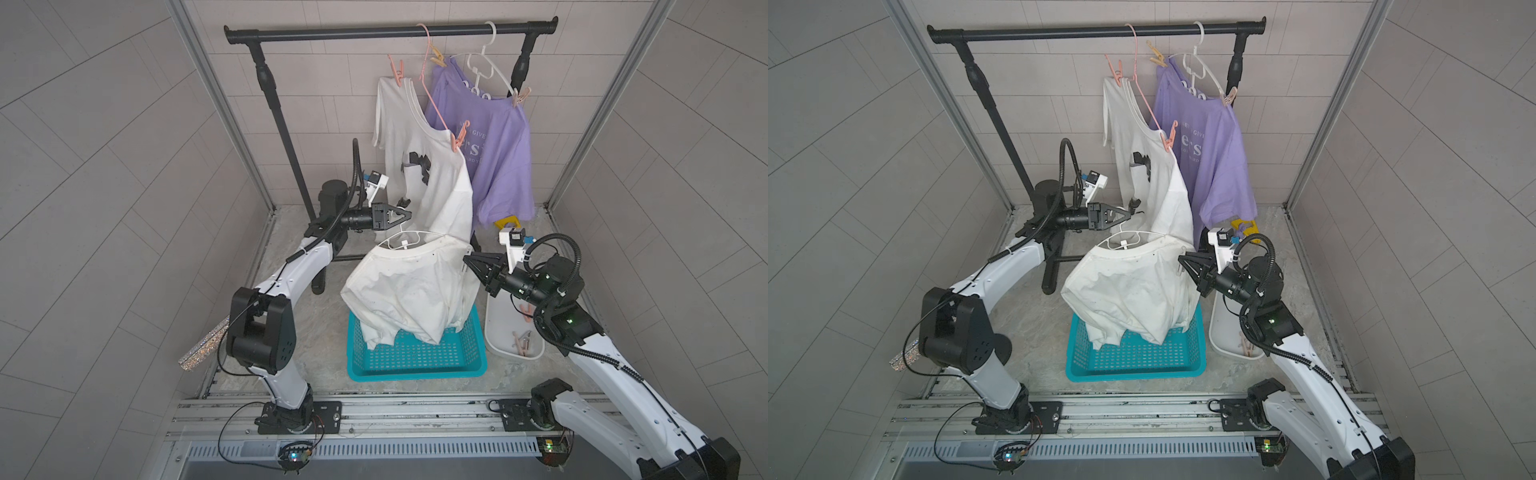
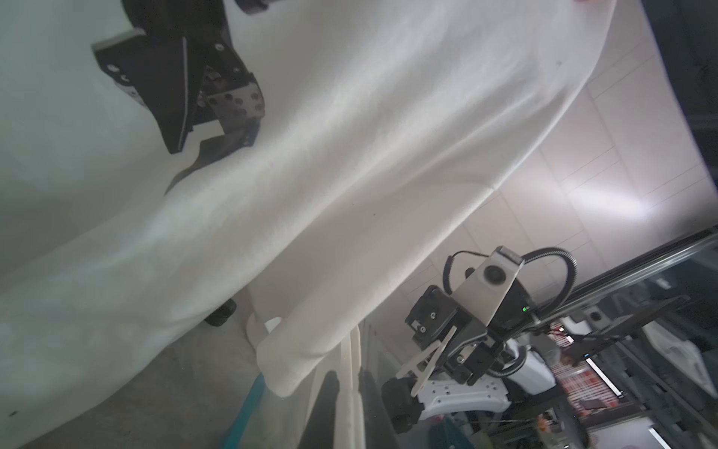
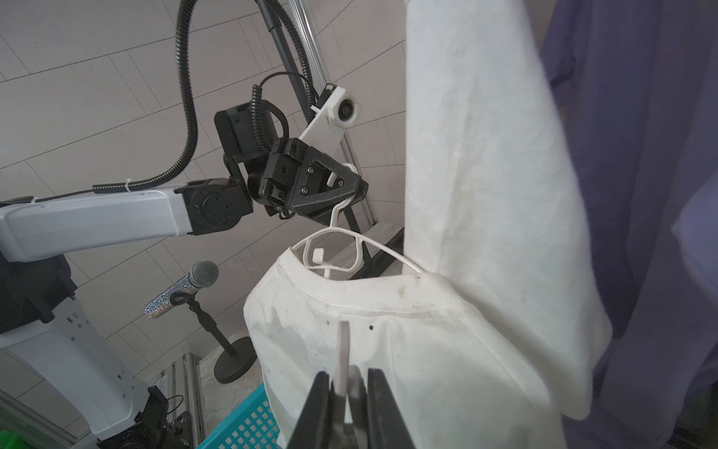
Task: Use clothespins to secure the t-shirt on both sides of the hanger
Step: Clamp the T-shirt on the hanger.
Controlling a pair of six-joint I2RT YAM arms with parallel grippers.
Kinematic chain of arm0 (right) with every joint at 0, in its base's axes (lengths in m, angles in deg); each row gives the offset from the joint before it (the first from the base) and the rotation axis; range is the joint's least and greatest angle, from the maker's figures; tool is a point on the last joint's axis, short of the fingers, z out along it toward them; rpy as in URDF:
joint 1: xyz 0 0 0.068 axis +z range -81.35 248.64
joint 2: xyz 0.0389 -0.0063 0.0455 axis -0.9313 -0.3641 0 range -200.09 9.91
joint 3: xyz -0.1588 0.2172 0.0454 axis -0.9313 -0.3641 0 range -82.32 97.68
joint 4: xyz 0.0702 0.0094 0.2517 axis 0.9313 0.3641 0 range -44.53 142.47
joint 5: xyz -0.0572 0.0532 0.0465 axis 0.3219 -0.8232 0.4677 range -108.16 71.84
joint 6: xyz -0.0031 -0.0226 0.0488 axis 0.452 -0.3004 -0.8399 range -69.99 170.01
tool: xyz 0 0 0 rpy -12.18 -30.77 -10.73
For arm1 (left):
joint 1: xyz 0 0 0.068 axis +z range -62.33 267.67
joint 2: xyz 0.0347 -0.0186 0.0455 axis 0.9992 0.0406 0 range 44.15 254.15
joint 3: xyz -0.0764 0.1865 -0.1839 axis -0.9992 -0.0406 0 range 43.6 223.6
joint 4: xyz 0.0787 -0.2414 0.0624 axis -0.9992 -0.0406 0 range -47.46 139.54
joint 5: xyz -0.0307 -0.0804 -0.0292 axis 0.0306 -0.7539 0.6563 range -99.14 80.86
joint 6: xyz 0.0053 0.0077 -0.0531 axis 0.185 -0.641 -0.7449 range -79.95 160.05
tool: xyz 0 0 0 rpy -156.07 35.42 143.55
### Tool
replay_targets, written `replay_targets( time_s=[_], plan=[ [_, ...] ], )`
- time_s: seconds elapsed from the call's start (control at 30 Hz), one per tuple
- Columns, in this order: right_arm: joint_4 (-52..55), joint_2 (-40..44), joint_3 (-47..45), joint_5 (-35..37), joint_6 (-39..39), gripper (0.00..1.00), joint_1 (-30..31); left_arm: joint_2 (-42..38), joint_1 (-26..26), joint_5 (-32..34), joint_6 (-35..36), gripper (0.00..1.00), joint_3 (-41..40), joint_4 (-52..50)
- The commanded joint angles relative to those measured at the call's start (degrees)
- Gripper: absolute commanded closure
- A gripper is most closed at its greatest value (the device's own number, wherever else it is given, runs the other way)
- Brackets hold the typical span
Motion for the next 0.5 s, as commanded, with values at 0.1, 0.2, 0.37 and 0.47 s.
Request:
replay_targets(
  time_s=[0.1,0.2,0.37,0.47],
  plan=[
    [-1.4,0.5,1.1,1.3,1.3,1.0,0.1,-1.7,-0.4,2.2,15.3,1.0,0.9,-15.7],
    [0.1,-0.3,2.0,3.3,2.9,1.0,0.1,-2.5,-0.5,1.8,15.7,1.0,0.6,-15.9],
    [-2.9,-2.2,1.6,3.6,5.3,1.0,0.1,-4.2,-0.6,1.6,16.6,1.0,0.6,-17.9],
    [-6.6,-3.3,0.3,3.6,5.5,1.0,0.1,-5.3,-0.6,1.4,16.7,1.0,-0.1,-18.1]
  ],
)
